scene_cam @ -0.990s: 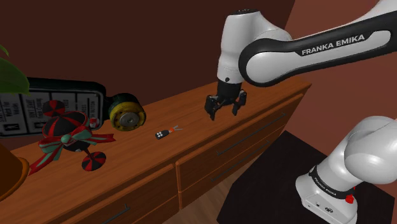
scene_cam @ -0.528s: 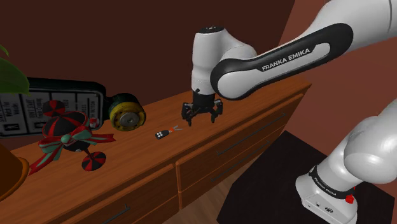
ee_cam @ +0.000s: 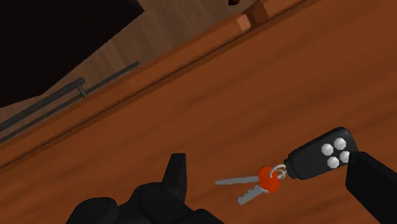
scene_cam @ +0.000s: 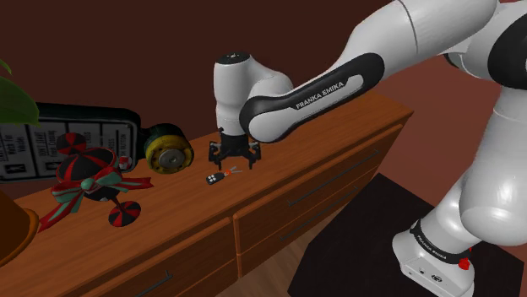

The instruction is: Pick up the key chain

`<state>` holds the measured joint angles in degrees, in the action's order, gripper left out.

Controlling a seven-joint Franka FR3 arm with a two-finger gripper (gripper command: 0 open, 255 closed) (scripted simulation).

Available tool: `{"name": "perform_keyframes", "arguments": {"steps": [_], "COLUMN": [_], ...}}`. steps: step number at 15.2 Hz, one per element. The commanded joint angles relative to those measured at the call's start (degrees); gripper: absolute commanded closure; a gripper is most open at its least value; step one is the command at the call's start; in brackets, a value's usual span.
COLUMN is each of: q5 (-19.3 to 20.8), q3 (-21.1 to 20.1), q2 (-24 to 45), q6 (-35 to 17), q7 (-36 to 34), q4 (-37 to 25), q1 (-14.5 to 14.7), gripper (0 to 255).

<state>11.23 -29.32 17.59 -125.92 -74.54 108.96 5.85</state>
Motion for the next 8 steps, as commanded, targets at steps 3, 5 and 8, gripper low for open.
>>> {"name": "perform_keyframes", "arguments": {"steps": [3, 5, 8], "q5": [4.94, 6.68, 7.45], "q3": [2.40, 3.78, 4.45], "q2": [9.46, 14.22, 16.24], "q6": [1.00, 2.11, 1.33], "q7": [-6.59, -8.96, -9.78], "q4": [-10.22, -16.18, -17.44], "q1": [4.35, 6.61, 7.39], "gripper": [0, 0, 0]}}
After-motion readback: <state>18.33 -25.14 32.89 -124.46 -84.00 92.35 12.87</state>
